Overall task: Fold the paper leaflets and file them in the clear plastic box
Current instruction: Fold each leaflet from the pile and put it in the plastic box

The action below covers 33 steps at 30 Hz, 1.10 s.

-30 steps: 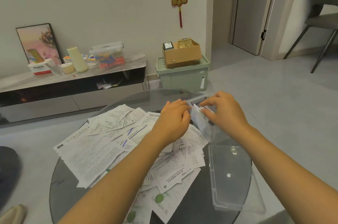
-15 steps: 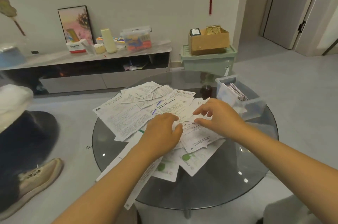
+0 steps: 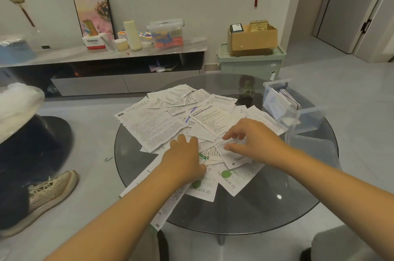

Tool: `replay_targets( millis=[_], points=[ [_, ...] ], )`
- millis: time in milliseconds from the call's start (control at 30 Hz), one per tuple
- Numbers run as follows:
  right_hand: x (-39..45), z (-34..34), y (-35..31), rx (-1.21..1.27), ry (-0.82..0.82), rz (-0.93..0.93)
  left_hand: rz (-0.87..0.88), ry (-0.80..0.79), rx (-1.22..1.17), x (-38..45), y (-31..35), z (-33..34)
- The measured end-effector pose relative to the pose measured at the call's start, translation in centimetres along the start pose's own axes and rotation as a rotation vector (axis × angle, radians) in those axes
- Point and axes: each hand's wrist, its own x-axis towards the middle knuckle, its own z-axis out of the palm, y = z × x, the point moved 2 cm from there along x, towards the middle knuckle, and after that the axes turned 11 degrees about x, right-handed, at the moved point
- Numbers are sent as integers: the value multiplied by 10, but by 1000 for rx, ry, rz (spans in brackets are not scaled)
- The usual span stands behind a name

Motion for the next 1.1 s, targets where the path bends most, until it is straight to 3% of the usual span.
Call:
replay_targets(
  millis=[233, 533, 700, 833, 1100],
  points=[
    [-4, 0, -2, 32, -47, -1, 15, 38, -122, 9, -2, -10],
    [-11, 10, -2, 36, -123, -32, 145, -72, -232, 16, -14, -15],
    [-13, 23, -9, 29, -174, -112, 153, -71, -546, 8, -18, -7],
    [-17, 41, -18, 39, -275, -231, 167, 60, -421, 1, -40, -4],
    [-14, 52, -19, -57, -338, -329, 259, -58, -153, -17, -49, 8]
  ],
)
